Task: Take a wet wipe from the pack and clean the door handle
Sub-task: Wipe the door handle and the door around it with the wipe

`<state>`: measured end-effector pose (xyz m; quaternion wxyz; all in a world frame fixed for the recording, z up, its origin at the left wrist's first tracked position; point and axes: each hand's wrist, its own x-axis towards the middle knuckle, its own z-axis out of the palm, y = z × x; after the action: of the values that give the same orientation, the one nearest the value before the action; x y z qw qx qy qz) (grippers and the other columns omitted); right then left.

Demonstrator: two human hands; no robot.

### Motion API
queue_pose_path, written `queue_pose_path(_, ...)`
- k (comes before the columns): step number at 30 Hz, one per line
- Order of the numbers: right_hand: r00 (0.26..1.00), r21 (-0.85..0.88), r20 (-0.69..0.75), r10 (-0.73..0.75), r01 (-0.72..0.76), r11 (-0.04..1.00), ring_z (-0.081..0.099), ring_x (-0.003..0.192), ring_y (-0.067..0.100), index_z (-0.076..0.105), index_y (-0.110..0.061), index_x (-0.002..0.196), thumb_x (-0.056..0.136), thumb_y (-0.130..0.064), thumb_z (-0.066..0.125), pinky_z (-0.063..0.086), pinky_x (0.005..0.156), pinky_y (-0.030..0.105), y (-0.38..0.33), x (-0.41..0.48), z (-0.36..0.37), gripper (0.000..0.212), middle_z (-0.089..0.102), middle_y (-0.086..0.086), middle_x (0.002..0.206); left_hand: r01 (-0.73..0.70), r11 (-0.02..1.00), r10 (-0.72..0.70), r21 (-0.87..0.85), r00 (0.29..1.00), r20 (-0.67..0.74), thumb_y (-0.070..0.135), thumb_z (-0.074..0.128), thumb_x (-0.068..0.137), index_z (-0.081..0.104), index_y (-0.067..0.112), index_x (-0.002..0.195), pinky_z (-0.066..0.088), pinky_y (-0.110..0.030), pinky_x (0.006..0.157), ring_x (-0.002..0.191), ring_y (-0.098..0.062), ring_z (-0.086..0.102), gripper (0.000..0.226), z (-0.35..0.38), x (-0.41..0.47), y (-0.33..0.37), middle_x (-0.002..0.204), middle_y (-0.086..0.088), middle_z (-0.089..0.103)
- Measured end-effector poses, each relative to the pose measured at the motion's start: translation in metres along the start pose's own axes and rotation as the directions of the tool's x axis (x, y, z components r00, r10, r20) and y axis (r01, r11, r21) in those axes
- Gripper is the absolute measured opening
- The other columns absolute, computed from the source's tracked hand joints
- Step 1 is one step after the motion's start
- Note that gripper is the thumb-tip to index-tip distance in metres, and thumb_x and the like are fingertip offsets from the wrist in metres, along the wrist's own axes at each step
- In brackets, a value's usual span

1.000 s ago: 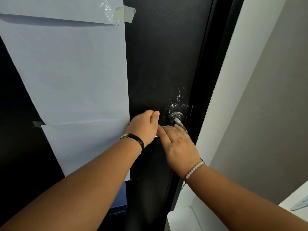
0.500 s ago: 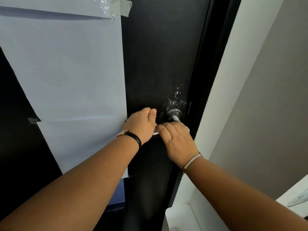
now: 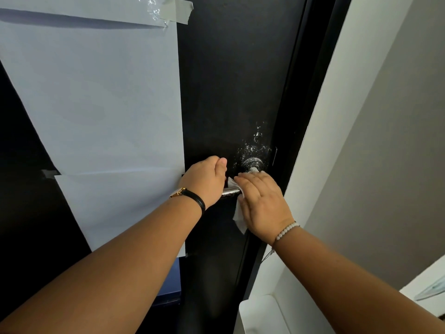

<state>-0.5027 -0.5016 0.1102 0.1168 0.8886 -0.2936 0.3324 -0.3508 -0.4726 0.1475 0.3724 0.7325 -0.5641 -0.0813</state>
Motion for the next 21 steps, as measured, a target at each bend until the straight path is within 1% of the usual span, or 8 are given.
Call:
queue_pose_path(2, 0.994, -0.069, 0.055, 0.099, -0.095, 0.993, 0.047, 0.125, 0.028, 0.048, -0.011, 0.127, 0.087, -0.023, 0.043, 0.021, 0.113, 0.042, -0.010, -0.005, 0.000, 0.042, 0.057, 0.010, 0.130, 0.006, 1.000, -0.006, 0.000, 1.000, 0.006, 0.041, 0.024, 0.099, 0.061, 0.019, 0.103, 0.052, -0.045, 0.083, 0.086, -0.020, 0.063, 0.043, 0.000, 0.000, 0.000, 0.093, 0.000, 0.070)
queue_pose_path(4, 0.991, -0.062, 0.075, 0.114, -0.109, 0.992, 0.043, 0.130, 0.029, 0.044, -0.010, 0.131, 0.087, -0.021, 0.038, 0.017, 0.112, 0.045, -0.011, -0.009, -0.002, 0.045, 0.054, 0.011, 0.134, 0.004, 1.000, -0.004, 0.005, 1.000, 0.009, 0.041, 0.024, 0.099, 0.061, 0.019, 0.103, 0.052, -0.045, 0.083, 0.086, -0.021, 0.063, 0.043, 0.000, 0.000, 0.000, 0.093, 0.000, 0.070)
queue_pose_path(10, 0.995, 0.179, 0.026, 0.091, -0.094, 0.979, 0.050, 0.122, 0.027, 0.057, -0.006, 0.120, 0.087, -0.010, 0.038, 0.036, 0.105, 0.046, 0.004, -0.010, -0.016, 0.038, 0.061, 0.015, 0.124, -0.031, 0.998, 0.030, 0.057, 0.999, 0.021, 0.038, 0.023, 0.100, 0.058, 0.018, 0.105, 0.052, -0.044, 0.082, 0.087, -0.021, 0.063, 0.042, -0.003, -0.003, 0.002, 0.095, -0.001, 0.069)
queue_pose_path(13, 0.969, 0.298, 0.136, 0.207, -0.239, 0.924, 0.046, 0.127, 0.020, 0.055, -0.010, 0.122, 0.092, -0.007, 0.042, 0.035, 0.110, 0.036, 0.009, 0.002, -0.028, 0.033, 0.054, 0.010, 0.134, -0.186, 0.924, 0.197, 0.333, 0.980, 0.000, 0.033, 0.027, 0.100, 0.057, 0.013, 0.103, 0.044, -0.035, 0.062, 0.075, -0.021, 0.057, 0.036, -0.006, -0.005, 0.012, 0.084, 0.000, 0.062)
queue_pose_path(15, 0.957, 0.246, 0.192, 0.217, -0.261, 0.933, 0.044, 0.129, 0.021, 0.054, -0.013, 0.124, 0.094, -0.011, 0.041, 0.028, 0.111, 0.033, 0.015, 0.007, -0.030, 0.033, 0.050, 0.007, 0.138, -0.319, 0.822, 0.408, 0.472, 0.908, -0.098, 0.027, 0.036, 0.096, 0.062, 0.013, 0.095, 0.041, -0.034, 0.060, 0.080, -0.025, 0.058, 0.030, -0.006, -0.007, 0.019, 0.089, -0.003, 0.062)
queue_pose_path(17, 0.965, 0.127, 0.138, 0.221, -0.239, 0.963, 0.050, 0.116, 0.032, 0.059, -0.015, 0.119, 0.092, -0.017, 0.042, 0.040, 0.100, 0.040, 0.015, 0.008, -0.030, 0.032, 0.058, 0.009, 0.130, -0.346, 0.774, 0.517, 0.530, 0.829, -0.213, 0.026, 0.047, 0.087, 0.067, 0.016, 0.095, 0.049, -0.038, 0.077, 0.098, -0.028, 0.061, 0.024, -0.003, -0.008, 0.021, 0.109, -0.004, 0.065)
queue_pose_path(19, 0.971, 0.074, 0.052, 0.234, -0.237, 0.969, 0.053, 0.092, 0.036, 0.065, -0.014, 0.109, 0.087, -0.014, 0.051, 0.048, 0.076, 0.036, 0.012, 0.004, -0.028, 0.027, 0.064, 0.014, 0.108, -0.325, 0.796, 0.496, 0.511, 0.834, -0.243, 0.028, 0.053, 0.084, 0.064, 0.017, 0.111, 0.042, -0.045, 0.099, 0.118, -0.028, 0.054, 0.031, 0.000, -0.005, 0.017, 0.129, -0.006, 0.058)
queue_pose_path(21, 0.962, 0.131, 0.075, 0.264, -0.272, 0.953, 0.054, 0.083, 0.032, 0.066, -0.009, 0.107, 0.087, -0.008, 0.055, 0.044, 0.070, 0.029, 0.008, 0.006, -0.031, 0.023, 0.058, 0.013, 0.096, -0.305, 0.794, 0.478, 0.526, 0.848, -0.230, 0.032, 0.045, 0.085, 0.058, 0.015, 0.123, 0.032, -0.048, 0.108, 0.128, -0.028, 0.047, 0.043, 0.001, -0.005, 0.014, 0.138, -0.008, 0.051)
